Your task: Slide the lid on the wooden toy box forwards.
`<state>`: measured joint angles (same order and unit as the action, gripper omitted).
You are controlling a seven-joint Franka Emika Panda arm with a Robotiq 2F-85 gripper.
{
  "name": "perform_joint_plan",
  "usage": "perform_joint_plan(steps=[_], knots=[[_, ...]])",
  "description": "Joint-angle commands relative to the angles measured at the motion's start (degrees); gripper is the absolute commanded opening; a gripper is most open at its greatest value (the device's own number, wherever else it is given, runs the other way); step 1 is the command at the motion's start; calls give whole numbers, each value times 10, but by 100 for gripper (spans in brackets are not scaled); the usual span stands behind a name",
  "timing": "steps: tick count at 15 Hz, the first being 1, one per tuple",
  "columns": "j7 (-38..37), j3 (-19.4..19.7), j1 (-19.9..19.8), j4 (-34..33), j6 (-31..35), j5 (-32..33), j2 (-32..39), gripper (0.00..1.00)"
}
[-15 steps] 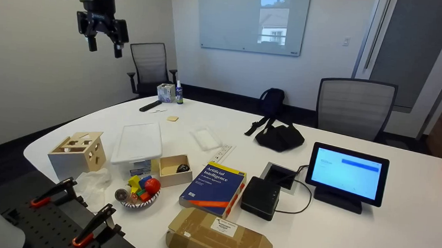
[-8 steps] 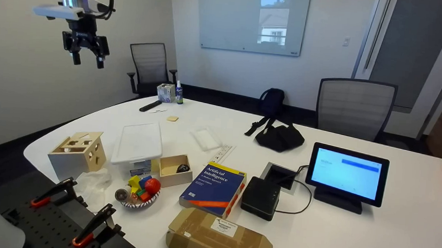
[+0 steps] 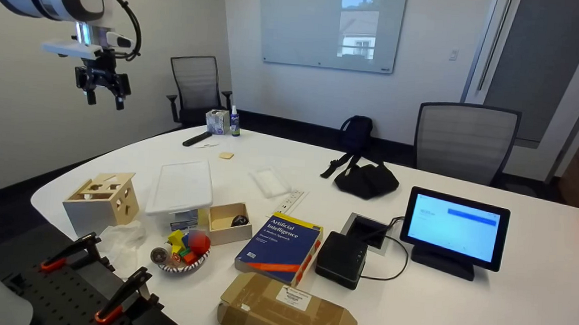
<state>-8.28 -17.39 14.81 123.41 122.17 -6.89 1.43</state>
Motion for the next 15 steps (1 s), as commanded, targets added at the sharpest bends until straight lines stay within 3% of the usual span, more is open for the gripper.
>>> perform_joint_plan(steps=[1, 9, 15], knots=[[0, 3, 11, -8, 9, 0, 16, 100], [0, 2, 19, -30, 16, 0, 49, 100], [-35, 0, 43, -102, 14, 49, 144, 100]])
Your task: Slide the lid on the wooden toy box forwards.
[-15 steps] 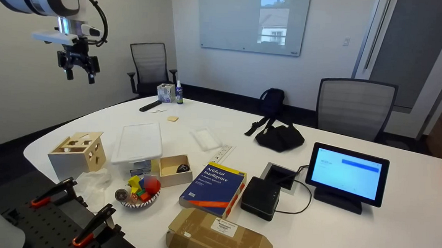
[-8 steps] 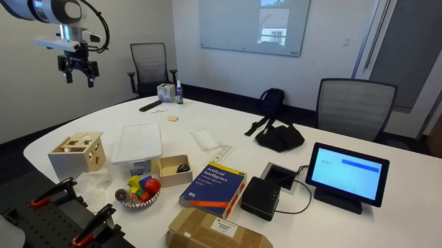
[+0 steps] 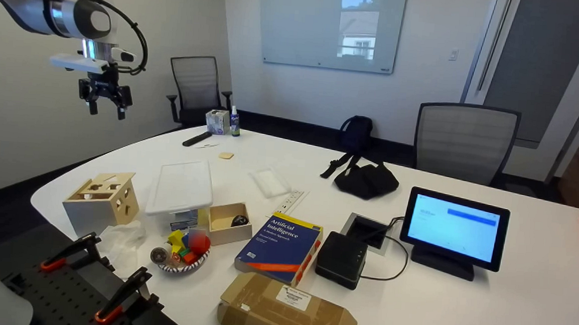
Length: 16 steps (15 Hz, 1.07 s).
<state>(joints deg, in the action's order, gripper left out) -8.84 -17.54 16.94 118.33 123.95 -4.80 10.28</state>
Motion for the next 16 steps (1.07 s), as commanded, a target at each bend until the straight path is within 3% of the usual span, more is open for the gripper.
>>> perform_joint_plan(steps=[1, 9, 16], knots=[[-36, 2, 30, -64, -5, 38, 74, 100], [-83, 24, 92, -154, 25, 77, 206, 100], [-84, 42, 119, -211, 55, 70, 295, 100]])
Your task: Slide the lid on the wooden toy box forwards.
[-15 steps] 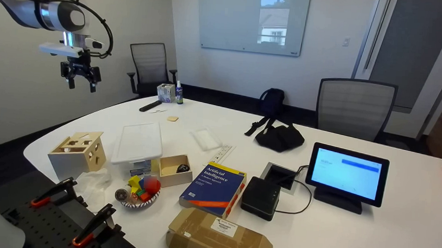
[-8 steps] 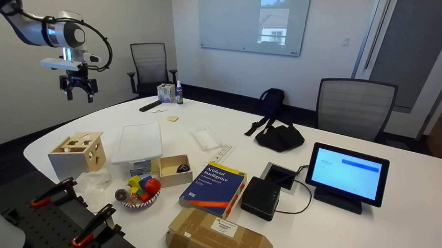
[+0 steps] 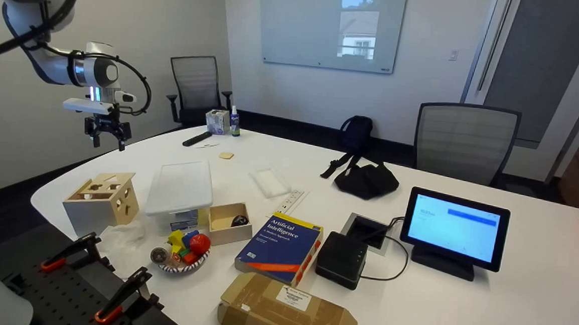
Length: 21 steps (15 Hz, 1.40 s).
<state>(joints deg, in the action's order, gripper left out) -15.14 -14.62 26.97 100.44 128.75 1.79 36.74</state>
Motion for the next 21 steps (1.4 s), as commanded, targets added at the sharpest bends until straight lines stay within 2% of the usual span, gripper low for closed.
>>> perform_joint_plan(steps=[1, 12, 21], knots=[[-21, 15, 20, -37, 13, 2, 42, 100], [-33, 30, 37, -76, 58, 3, 112, 100], [-21, 38, 42, -132, 55, 0, 159, 100]])
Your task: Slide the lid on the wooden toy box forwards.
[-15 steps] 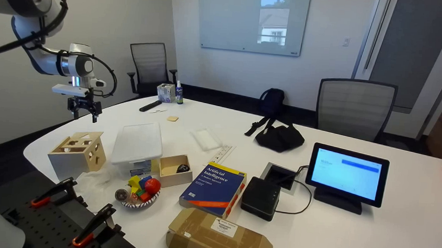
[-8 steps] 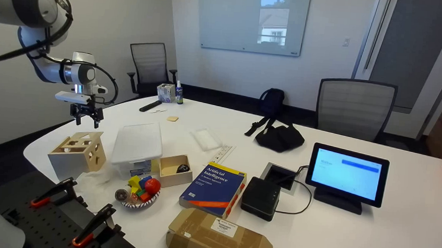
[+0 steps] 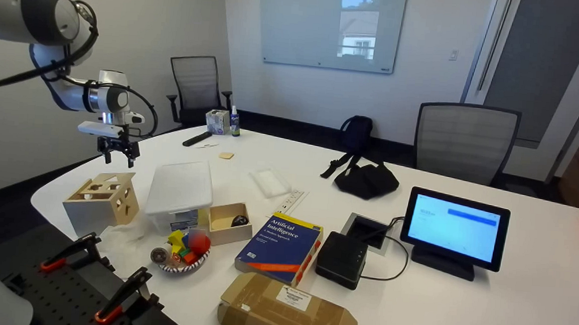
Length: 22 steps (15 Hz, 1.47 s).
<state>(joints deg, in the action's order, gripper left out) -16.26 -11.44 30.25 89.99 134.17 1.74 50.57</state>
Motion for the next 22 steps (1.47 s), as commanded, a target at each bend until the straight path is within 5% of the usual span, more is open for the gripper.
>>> perform_joint_plan(steps=[1, 7, 22], knots=[[-12, 8, 11, -33, -2, 1, 25, 100], [-16, 4, 15, -40, 4, -5, 42, 100], [-123, 14, 42, 80, 92, -35, 1, 100]])
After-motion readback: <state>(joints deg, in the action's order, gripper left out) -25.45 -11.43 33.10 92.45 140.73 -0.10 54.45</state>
